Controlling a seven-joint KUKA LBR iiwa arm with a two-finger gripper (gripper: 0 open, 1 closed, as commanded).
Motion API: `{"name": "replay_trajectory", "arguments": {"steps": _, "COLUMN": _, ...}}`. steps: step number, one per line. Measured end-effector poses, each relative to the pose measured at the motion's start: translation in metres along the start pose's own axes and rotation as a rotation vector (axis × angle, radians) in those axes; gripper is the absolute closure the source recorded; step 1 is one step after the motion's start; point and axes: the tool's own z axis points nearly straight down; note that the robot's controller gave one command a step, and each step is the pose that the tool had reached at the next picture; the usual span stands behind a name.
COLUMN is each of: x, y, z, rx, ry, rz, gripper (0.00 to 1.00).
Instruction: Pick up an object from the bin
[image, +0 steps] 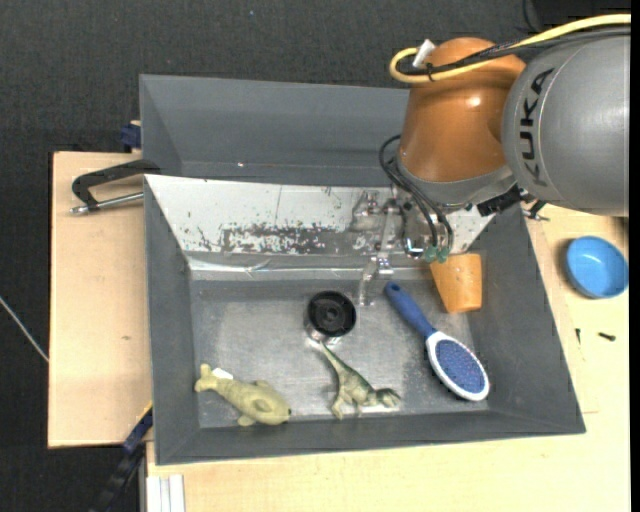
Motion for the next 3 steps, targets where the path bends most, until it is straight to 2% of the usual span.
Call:
{"name": "replay_trajectory", "arguments": {"steps": 1, "x": -0.002, "y": 0.0, "z": -0.005, "rx": -0.001, "ry": -0.009, "rz": 0.001, "gripper": 1.0}}
{"name": "replay_trajectory", "arguments": {"steps": 2, "x": 0.011, "y": -0.03, "z": 0.084, "rx": 0.001, "ry": -0.001, "rz": -0.442, "gripper": 1.0}}
{"name": "replay_trajectory", "arguments": {"steps": 3, "x": 0.01, "y": -0.029, "z": 0.081, "rx": 0.001, "ry": -0.007, "rz": -0.441, "gripper": 0.0}}
